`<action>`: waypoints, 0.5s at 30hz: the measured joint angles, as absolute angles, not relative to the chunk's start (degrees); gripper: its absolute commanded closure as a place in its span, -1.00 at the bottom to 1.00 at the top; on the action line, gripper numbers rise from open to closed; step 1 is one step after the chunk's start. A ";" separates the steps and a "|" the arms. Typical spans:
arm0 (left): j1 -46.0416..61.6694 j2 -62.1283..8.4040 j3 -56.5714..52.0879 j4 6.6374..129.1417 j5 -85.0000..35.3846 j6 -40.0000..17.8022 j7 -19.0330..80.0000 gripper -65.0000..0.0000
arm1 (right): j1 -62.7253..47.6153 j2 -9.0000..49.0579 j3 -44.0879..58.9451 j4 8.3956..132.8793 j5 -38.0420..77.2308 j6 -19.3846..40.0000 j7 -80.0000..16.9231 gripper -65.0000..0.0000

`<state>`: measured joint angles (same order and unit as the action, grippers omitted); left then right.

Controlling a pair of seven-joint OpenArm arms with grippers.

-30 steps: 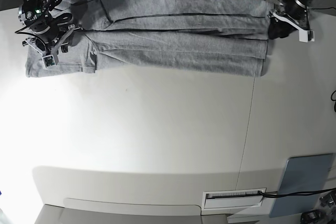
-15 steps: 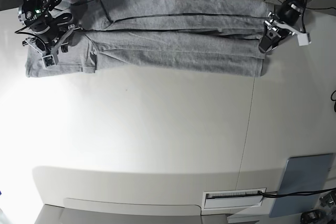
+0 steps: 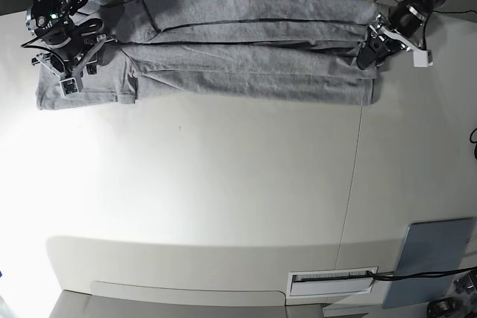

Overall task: Fold the T-shirt properly
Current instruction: 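Release the hem and regrasp the folded stack ends with both grippers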

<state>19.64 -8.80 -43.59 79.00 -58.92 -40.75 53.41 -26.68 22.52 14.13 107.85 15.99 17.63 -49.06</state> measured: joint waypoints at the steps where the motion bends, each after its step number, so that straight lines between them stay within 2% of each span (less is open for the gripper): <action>1: 19.81 -9.17 -43.57 79.79 -57.67 -40.77 53.71 0.29 | -26.68 22.52 14.13 107.85 15.99 17.63 -49.06 0.46; 7: 19.97 -11.90 -43.53 82.15 -49.65 -40.58 51.37 0.29 | -26.65 22.52 14.13 107.85 15.99 17.63 -49.06 0.46; 12: 20.58 -11.92 -43.53 82.19 -49.78 -40.56 50.98 0.29 | -26.68 22.50 14.13 107.85 15.99 17.61 -49.06 0.46; 15: 22.41 -11.92 -43.53 82.24 -53.87 -40.53 52.56 0.29 | -26.68 22.52 14.13 107.85 15.99 17.61 -49.06 0.46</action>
<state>22.41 -11.92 -43.53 82.24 -53.87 -40.53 52.56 -26.68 22.52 14.13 107.85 15.99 17.61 -49.06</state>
